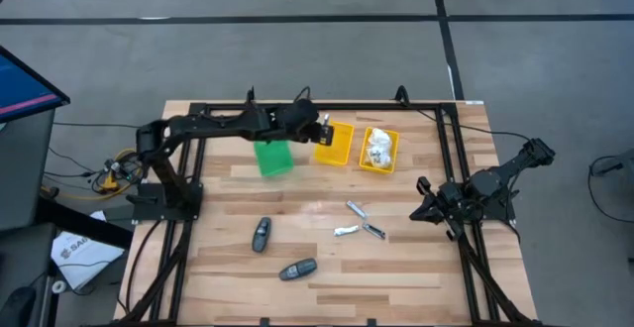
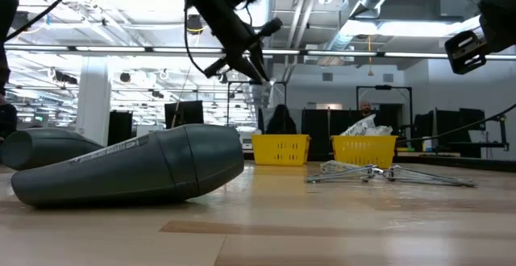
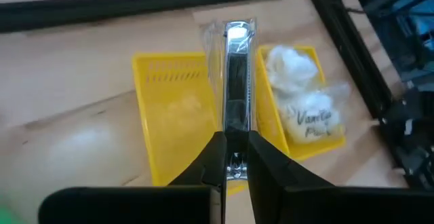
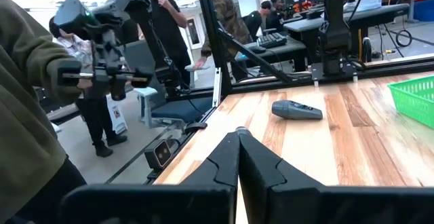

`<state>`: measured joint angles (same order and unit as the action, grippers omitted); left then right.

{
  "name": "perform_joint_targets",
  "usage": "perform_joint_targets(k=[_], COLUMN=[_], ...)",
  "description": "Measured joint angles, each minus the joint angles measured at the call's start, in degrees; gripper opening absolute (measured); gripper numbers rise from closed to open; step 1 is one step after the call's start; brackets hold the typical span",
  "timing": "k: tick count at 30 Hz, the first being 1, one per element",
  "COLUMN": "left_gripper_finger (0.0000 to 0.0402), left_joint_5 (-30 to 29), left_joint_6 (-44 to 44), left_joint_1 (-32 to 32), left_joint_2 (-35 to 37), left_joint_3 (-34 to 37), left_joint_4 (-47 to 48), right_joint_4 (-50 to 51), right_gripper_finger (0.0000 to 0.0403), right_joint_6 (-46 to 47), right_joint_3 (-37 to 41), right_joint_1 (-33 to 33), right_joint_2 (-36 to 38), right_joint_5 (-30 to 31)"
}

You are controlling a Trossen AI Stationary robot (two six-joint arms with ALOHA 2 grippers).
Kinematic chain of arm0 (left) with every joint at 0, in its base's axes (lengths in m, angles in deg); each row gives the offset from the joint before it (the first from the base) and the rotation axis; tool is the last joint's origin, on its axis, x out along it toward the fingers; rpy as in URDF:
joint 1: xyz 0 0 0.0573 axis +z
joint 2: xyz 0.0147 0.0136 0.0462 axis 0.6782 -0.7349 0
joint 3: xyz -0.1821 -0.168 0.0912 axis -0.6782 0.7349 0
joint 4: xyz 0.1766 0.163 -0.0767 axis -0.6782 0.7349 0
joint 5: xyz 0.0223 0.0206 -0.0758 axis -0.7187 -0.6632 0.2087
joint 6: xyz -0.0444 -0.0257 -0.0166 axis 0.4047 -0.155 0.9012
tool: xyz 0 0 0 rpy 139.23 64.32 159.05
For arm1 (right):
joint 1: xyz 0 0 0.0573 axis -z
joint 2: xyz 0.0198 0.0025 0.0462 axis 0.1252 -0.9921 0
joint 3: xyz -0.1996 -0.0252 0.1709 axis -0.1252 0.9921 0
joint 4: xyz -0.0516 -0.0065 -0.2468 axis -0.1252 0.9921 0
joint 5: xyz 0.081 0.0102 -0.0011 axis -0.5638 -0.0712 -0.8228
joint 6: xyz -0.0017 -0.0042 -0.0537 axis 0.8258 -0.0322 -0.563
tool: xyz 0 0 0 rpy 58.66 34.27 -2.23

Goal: Pick & Place Travel size toiletries
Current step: Put the silver nail cutter into the left yellow bin

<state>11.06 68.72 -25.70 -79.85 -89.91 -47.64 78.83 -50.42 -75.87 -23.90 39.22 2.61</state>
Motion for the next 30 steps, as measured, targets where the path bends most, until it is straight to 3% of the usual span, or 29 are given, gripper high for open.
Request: perform_joint_targets(k=[15,23,30], left_gripper_finger=[0.0022,0.0045,0.0091], left_joint_5=[4.34,7.78,7.05], left_joint_6=[-4.75,-5.39,-13.56], left_joint_1=[1.00,1.09,0.47], left_joint_2=[-11.80,-14.92,-13.02], left_joint_3=[0.02,0.02,0.01], left_joint_4=[-2.75,-3.22,-4.11], right_joint_4=[0.00,0.00,0.00], right_gripper_finger=[0.0000,0.0000,0.0000], right_joint_6=[0.00,-0.01,0.00], right_joint_3=[0.00,0.01,0.00], right_joint_1=[-0.02,-0.01,-0.02], right_joint_2=[0.01,0.01,0.02], right_joint_5=[0.02,0.02,0.00])
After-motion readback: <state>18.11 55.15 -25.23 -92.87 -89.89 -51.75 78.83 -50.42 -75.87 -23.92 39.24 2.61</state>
